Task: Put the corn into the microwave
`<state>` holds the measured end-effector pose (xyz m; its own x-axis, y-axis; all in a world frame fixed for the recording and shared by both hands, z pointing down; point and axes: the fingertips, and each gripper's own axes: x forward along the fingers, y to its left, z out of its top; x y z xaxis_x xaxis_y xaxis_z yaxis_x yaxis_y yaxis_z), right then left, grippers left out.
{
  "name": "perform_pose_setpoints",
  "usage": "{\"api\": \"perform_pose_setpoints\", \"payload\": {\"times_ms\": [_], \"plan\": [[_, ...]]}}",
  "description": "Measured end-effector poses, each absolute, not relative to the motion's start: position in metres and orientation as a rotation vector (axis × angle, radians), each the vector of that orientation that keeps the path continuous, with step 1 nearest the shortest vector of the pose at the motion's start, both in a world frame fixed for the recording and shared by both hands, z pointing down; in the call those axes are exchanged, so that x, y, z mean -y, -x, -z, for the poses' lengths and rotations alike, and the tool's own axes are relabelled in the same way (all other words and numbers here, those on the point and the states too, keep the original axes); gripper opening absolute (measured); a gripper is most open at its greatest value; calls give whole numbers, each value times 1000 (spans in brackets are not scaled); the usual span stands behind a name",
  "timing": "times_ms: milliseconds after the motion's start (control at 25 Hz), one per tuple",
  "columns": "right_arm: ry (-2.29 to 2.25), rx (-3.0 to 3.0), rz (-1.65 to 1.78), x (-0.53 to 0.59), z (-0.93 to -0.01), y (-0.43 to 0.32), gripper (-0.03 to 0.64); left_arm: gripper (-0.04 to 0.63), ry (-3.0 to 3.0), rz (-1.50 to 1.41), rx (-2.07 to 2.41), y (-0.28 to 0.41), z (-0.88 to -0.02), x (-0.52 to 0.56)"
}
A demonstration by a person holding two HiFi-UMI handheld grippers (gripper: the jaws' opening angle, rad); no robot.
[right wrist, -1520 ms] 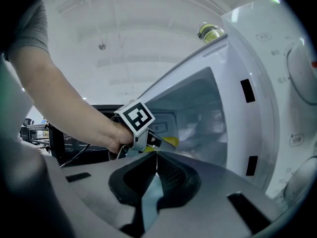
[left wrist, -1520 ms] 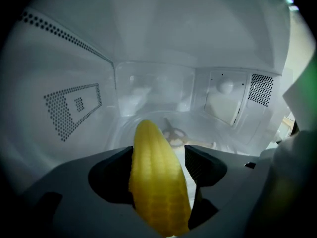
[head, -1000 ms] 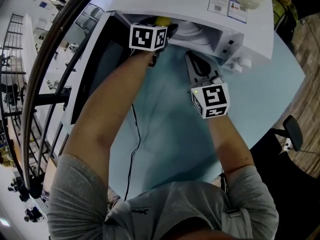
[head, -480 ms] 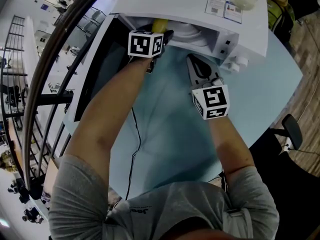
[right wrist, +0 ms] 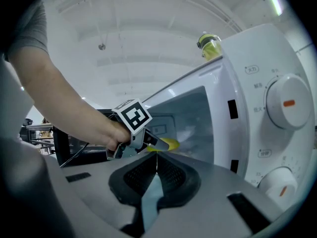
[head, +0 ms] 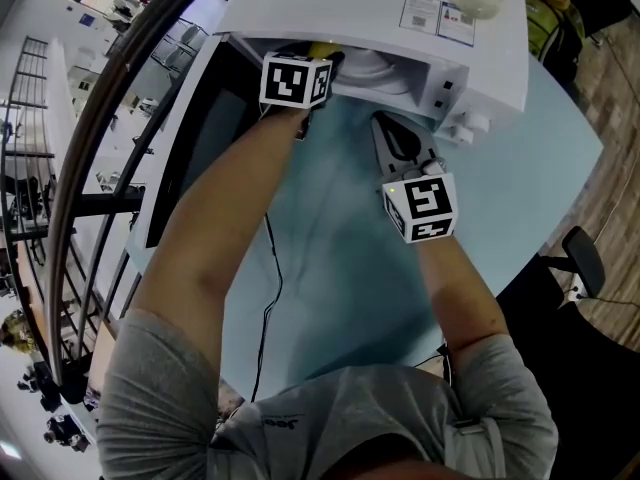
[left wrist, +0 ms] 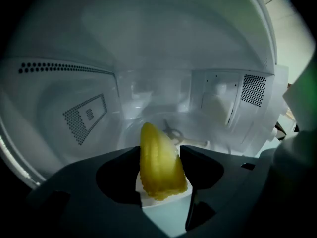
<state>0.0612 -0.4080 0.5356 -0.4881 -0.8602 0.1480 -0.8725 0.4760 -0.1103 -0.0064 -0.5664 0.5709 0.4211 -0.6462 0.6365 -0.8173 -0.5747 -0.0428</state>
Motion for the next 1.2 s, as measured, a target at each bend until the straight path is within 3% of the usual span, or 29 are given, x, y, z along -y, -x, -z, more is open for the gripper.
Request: {"api": "perform_pose_setpoints", "payload": {"times_ms": [560,840,1200], "plan": [[-1564,2640,-265,409,-534,-67,18,267,-2406,-853,1206,-8,-584,565],[-1555,2647,-253,406,-528,-63,18,313,-2391,-839,1192,-3,-586,556],[-1557,2637,-232,394,-518,-62,18,321,-2351,-823,1220,11,-585,541]]}}
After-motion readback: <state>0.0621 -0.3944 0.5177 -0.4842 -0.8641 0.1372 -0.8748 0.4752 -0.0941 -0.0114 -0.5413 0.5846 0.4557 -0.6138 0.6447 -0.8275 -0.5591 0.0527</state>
